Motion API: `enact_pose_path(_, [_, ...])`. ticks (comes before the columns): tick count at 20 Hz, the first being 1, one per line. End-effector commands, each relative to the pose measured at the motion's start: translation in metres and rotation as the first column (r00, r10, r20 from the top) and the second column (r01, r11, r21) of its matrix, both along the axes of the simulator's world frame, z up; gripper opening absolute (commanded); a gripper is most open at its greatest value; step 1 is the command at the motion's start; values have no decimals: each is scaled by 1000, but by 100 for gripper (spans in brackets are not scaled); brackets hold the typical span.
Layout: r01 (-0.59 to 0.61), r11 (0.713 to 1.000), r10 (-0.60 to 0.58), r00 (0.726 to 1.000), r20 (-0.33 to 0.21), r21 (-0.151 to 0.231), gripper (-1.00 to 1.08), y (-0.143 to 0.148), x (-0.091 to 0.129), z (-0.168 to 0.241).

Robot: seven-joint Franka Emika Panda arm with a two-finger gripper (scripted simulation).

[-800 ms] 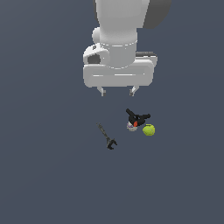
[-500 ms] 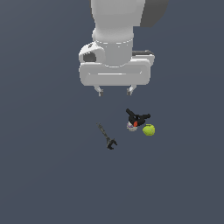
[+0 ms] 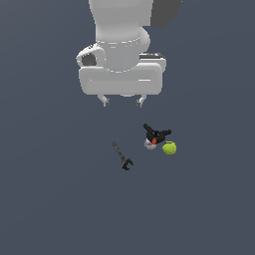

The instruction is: Pick up a designated object from a clutter of objects.

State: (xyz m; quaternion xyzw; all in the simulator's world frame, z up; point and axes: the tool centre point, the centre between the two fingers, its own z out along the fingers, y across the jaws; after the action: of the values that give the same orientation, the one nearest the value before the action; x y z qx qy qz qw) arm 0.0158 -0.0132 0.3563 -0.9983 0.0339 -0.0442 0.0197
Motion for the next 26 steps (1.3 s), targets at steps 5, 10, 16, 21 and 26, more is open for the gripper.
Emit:
enact_pose_path(5, [28, 1000, -28, 1000, -6, -1, 100, 10, 3, -12])
enact_pose_path(10, [70, 998, -70, 997, -15, -4, 100, 25, 8, -30])
enact_pose_path(16, [144, 990, -144, 989, -28, -9, 100, 52, 12, -63])
enact_pose_path(21, [213, 977, -213, 976, -39, -14, 100, 79, 14, -94])
enact_pose_path(26, [280, 960, -281, 959, -48, -19, 100, 106, 12, -126])
